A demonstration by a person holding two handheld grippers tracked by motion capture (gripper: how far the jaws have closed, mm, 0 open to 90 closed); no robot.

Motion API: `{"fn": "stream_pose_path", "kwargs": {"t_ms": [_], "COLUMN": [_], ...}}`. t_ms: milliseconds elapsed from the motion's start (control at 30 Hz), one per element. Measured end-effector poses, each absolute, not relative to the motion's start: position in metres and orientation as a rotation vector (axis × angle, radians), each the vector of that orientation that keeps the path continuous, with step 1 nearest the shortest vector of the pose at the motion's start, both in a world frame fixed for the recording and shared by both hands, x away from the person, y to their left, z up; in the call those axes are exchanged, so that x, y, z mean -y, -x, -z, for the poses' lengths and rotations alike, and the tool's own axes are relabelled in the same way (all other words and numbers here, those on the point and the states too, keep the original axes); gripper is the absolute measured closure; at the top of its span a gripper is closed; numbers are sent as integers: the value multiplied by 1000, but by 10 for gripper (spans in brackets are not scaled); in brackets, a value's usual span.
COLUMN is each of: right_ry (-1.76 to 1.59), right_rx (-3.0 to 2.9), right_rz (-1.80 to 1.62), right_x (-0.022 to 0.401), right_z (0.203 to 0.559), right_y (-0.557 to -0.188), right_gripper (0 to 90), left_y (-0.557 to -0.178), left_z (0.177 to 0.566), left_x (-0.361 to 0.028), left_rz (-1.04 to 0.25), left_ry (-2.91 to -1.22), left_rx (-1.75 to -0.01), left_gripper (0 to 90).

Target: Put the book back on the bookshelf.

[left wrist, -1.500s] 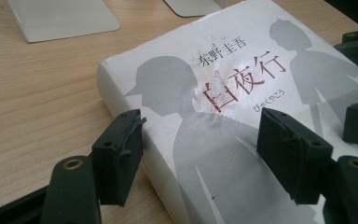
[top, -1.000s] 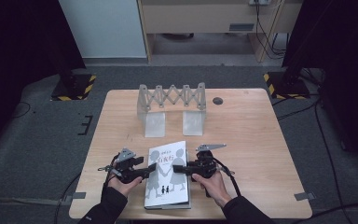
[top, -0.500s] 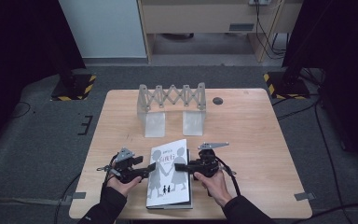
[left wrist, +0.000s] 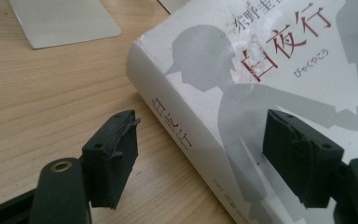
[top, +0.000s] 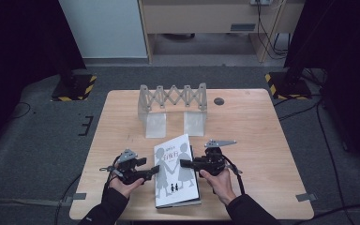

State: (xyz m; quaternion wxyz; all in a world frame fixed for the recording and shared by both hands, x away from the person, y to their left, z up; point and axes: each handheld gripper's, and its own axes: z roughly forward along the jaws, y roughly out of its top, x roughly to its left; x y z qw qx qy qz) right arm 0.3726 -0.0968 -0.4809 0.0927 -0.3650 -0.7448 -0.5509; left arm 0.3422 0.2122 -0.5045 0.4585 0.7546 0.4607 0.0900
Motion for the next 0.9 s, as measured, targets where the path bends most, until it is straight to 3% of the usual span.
{"fn": "stream_pose_path", "kwargs": {"t_ms": [733, 900], "right_ry": [1017, 1030], "right_rx": [2212, 2211], "right_rz": [1747, 1738], "right_x": [106, 107], "right_z": [462, 463], "right_y": [-370, -371], "right_gripper": [803, 802], "left_y": [-343, -346], "left_z": [511, 518], "left_x": [-202, -202], "left_rz": [-59, 0], "left_ry": [-1807, -1772], "left_rx": [-1064, -1066], "left_gripper": [37, 37]}}
